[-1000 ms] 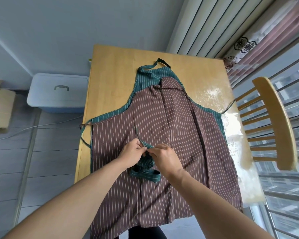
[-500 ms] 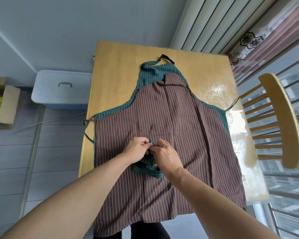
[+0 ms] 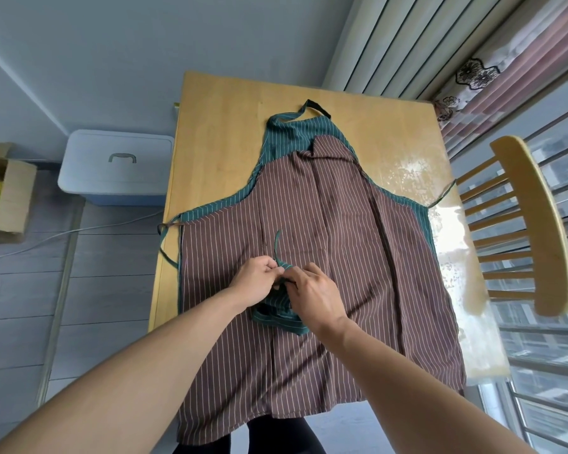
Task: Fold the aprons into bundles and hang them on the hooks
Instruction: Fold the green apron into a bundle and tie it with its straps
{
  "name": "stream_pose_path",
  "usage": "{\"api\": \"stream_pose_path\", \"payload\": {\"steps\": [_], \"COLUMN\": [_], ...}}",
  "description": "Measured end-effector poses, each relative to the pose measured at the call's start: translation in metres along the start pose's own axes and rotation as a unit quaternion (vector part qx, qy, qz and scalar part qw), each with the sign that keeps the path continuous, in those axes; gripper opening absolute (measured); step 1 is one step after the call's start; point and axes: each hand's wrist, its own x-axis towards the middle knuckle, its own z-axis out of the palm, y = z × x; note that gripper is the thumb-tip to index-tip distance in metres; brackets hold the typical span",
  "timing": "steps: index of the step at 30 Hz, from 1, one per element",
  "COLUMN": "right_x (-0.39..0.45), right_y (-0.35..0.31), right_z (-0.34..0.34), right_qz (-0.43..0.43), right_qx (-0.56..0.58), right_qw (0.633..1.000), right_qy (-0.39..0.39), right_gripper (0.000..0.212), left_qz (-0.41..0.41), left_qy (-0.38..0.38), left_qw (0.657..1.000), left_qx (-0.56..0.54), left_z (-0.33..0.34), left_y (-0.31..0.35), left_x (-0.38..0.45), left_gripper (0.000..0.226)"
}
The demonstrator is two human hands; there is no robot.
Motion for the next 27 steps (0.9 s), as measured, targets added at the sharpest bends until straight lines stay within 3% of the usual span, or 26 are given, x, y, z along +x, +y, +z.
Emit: {"api": "stream_pose_path", "payload": {"steps": [4,7,9,14,16,20,24,27], "right_x": [0.0,0.001,0.003,0.007,0.009,0.009,0.002,-0.004], "right_y": [-0.001,-0.003,-0.005,-0.01,-0.007,-0.002,0.001,-0.001], "right_z": [-0.004,-0.007,-0.008,-0.013,-0.013,-0.012,-0.007,-0.006], "right_qz": [0.035,0.068,0.083,0.125,0.155,0.238,0.241,0.231], "right_qx": [0.027,0.04,0.044,0.08,0.123,0.242,0.281,0.262], "right_qw": [0.999,0.997,0.995,0.975,0.961,0.919,0.914,0.924], "right_qy": [-0.018,-0.023,-0.044,-0.166,-0.195,-0.202,-0.169,-0.156], "right_gripper": [0.022,0.02,0.021,0.019,0.019,0.012,0.01,0.011], "left_qz": [-0.006,0.002,0.01,0.018,-0.014,-0.092,-0.167,-0.131], "left_qy": [-0.02,-0.072,-0.065,0.069,0.119,0.038,-0.03,-0.076], "left_qw": [0.999,0.997,0.998,0.997,0.991,0.995,0.982,0.988], "left_qx": [-0.032,-0.034,-0.018,0.031,0.061,0.011,-0.084,-0.025], "left_z": [-0.005,-0.008,-0.006,0.007,0.012,0.014,0.003,-0.007], "left_y": [0.003,-0.003,-0.008,-0.01,-0.01,-0.003,0.006,0.003], "left_x": [-0.008,-0.011,-0.009,-0.01,-0.014,-0.02,-0.019,-0.015], "left_gripper": [0.015,0.04,0.042,0.022,0.011,0.021,0.017,0.016]}}
